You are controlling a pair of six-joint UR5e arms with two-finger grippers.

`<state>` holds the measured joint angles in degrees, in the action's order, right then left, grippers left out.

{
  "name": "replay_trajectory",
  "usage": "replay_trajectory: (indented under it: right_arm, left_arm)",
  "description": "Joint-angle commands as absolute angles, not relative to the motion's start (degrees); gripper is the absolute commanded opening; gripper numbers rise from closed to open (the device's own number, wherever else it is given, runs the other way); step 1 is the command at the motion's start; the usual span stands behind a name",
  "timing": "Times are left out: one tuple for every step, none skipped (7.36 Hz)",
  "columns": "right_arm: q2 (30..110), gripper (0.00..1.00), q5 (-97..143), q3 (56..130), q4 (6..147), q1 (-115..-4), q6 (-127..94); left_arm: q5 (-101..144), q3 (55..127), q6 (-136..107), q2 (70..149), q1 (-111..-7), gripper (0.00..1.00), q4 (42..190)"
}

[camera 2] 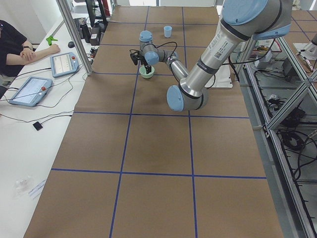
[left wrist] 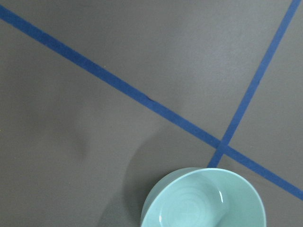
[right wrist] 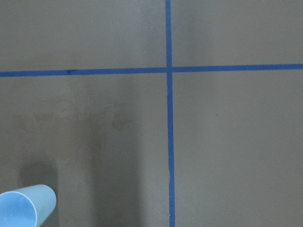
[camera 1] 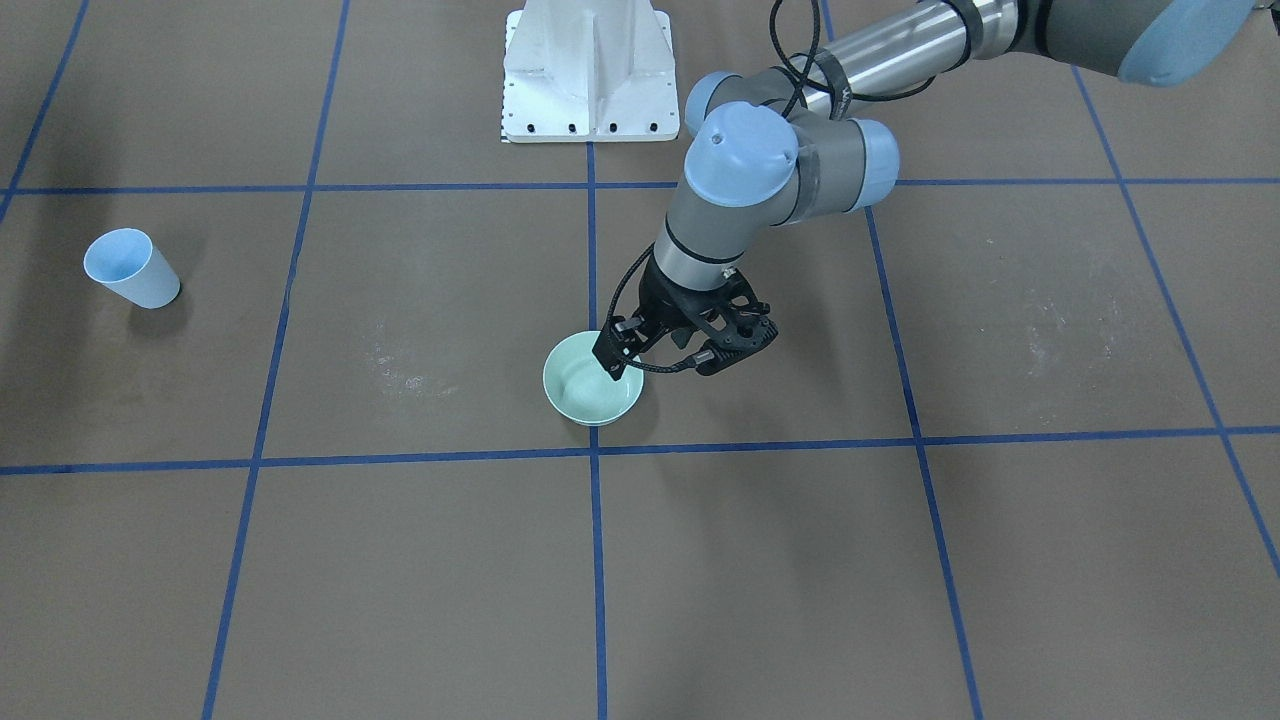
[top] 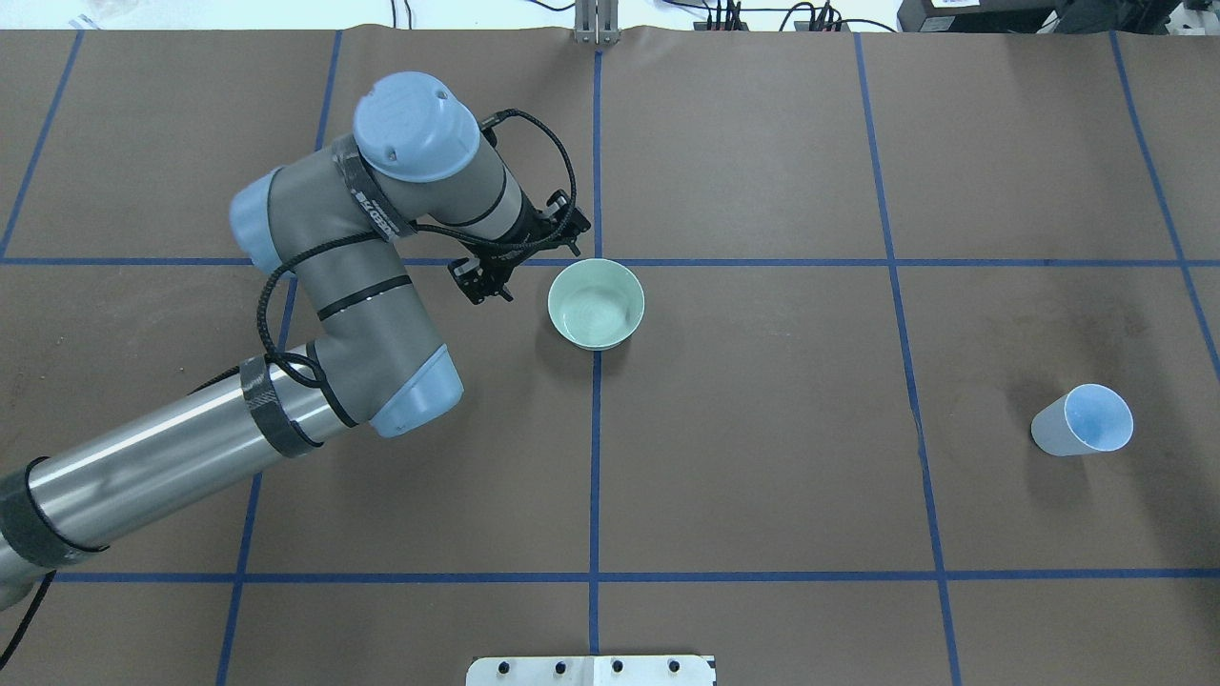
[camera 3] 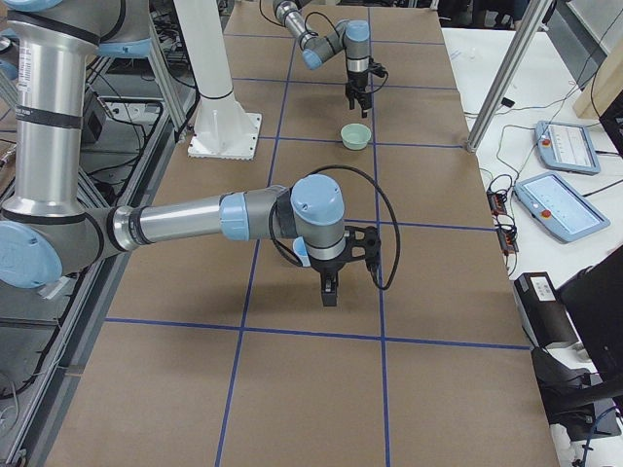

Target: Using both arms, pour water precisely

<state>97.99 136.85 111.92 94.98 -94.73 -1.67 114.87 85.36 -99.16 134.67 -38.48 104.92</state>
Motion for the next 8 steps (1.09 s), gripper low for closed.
replay_trajectory:
  right_arm:
    - [100.9,0.99,140.4,115.9,92.9,-95.0,-12.2]
    - [107.4,0.99,135.3,121.8,84.5,-92.3,-19.9]
    - [115.2,1.00,129.3,122.9,71.3,-88.7,-23.9]
    - [118.2,1.00,128.7,123.3,63.0,-85.3,-32.5]
    - [119.8,1.00,125.0,125.2,62.6,-80.2,-34.9]
    - [120.1,1.00,118.5,128.0,62.5,-72.3,-42.9]
    - [119.9,1.00,112.0,131.8,62.4,-63.1,-54.9]
    - [119.9,1.00,106.6,133.6,62.4,-56.2,-62.8]
  left_arm:
    - [115.7,88.6,-99.1,132.5,-40.3,1.00,103.4]
    - [115.7,89.6,-99.1,131.2,-40.3,1.00,103.4]
    - [115.6,91.0,-99.1,130.2,-40.3,1.00,103.4]
    - [115.5,91.3,-99.1,129.3,-40.3,1.00,103.5]
    - [115.2,91.5,-99.1,128.5,-40.3,1.00,103.5]
    - [115.1,91.5,-99.1,128.1,-40.3,1.00,103.5]
    - [115.0,91.5,-99.1,127.9,-40.2,1.00,103.6]
    - [115.0,91.4,-99.1,127.8,-40.1,1.00,103.7]
